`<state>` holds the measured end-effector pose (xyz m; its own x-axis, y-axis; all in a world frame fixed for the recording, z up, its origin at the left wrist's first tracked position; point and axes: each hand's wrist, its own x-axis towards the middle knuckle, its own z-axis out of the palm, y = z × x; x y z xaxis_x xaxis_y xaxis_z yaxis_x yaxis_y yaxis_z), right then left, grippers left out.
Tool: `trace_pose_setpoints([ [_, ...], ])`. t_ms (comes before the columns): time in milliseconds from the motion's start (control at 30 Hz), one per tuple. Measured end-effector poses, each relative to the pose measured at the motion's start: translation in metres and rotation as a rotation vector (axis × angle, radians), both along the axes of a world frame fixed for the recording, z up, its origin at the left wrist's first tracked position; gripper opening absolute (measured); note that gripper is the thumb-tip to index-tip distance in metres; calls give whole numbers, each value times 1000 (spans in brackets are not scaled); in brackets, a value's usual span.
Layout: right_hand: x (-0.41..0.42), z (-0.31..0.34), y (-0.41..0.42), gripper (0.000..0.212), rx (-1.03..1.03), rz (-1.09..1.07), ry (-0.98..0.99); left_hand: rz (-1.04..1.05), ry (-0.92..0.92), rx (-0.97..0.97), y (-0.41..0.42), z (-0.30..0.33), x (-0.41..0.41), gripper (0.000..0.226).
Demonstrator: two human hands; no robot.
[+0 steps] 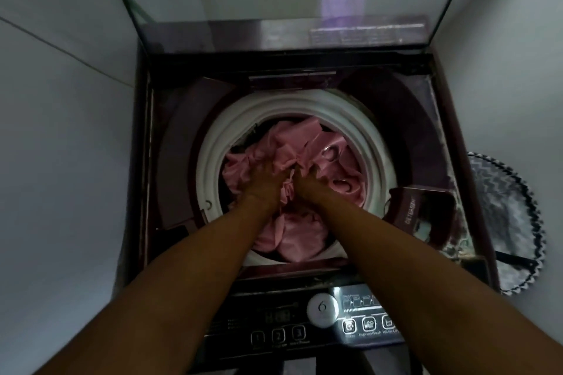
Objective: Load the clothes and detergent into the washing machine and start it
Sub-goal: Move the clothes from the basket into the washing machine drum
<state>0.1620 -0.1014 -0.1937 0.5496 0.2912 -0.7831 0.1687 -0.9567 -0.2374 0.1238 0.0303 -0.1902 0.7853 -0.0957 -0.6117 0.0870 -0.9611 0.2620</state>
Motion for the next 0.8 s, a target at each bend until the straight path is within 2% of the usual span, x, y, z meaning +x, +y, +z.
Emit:
trace_pose_setpoints([
  [100, 4, -5, 5, 84, -27, -130, -22, 63, 2, -46, 1, -18, 5, 85],
  [200, 8, -4, 11, 94, -41, -65, 33, 128, 23, -74, 0, -24, 9, 78],
  [300, 13, -9, 14, 92, -63, -63, 31, 147, 80, -90, 2, -27, 15, 84],
  [433, 11, -17, 10, 95, -39, -14, 19, 28, 143, -45, 5, -16, 15, 98],
  [533, 11, -18, 2, 108, -5, -8, 12, -30, 96, -56, 8, 1, 10, 108],
  [633, 11, -10, -6, 126, -1, -7, 10, 26, 76, -165, 15, 13, 4, 113],
  [800, -2, 16, -14, 126, -34, -56, -2, 133, 38, -263, 11, 27, -12, 107],
])
